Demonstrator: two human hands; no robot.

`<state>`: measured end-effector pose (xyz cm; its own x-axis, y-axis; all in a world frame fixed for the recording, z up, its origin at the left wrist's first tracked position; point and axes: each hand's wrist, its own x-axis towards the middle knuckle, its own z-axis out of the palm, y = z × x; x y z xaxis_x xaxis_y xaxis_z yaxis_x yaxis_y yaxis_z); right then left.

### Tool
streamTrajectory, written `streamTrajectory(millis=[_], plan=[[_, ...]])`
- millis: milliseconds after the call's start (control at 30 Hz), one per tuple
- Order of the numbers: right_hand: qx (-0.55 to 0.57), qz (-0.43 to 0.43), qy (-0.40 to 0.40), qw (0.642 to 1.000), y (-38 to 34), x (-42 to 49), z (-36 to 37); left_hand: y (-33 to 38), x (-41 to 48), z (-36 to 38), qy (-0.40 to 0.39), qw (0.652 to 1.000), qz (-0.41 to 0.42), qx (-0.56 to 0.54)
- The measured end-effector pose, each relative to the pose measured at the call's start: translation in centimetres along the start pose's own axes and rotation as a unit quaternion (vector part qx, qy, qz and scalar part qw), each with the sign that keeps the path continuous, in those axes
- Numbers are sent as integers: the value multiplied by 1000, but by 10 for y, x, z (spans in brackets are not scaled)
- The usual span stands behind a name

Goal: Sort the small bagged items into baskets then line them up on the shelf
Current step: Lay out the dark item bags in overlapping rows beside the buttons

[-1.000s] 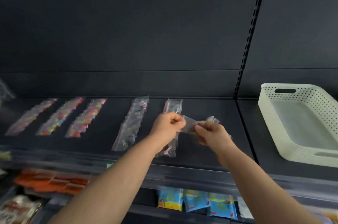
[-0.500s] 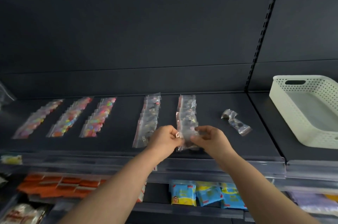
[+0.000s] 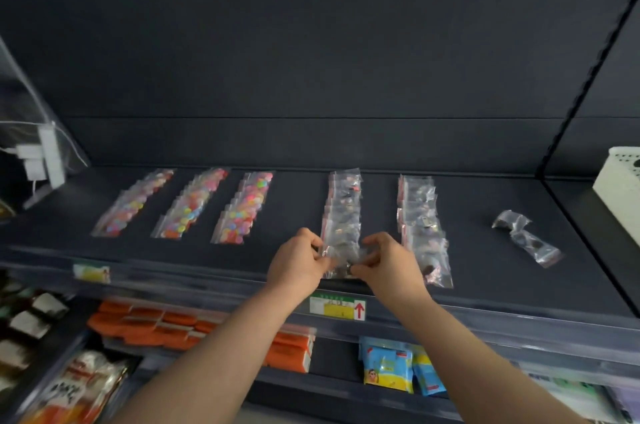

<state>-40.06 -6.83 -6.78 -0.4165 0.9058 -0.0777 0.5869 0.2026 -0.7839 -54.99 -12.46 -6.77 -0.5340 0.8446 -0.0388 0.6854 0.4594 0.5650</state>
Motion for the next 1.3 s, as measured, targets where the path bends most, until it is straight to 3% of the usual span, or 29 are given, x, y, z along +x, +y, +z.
streamTrajectory(millis=[167,400,567,867,1100,1300], plan=[[-32,3,27,999,-5,3,17,-7,7,2,6,998,10,64],[-191,-38,52,979,-11,2,21,-9,13,-3,2,997,15,69],[-172,-46,74,981,-4,-2,10,4,16,-3,10,998,60,29],[-277,32,193,941,61,-18,-81,101,12,42,-71,987,146,-18],[-381,93,181,902,114,-32,-149,190,11,93,-125,975,185,-16],[-355,93,132,921,137,-26,-181,238,27,129,-86,974,205,38]])
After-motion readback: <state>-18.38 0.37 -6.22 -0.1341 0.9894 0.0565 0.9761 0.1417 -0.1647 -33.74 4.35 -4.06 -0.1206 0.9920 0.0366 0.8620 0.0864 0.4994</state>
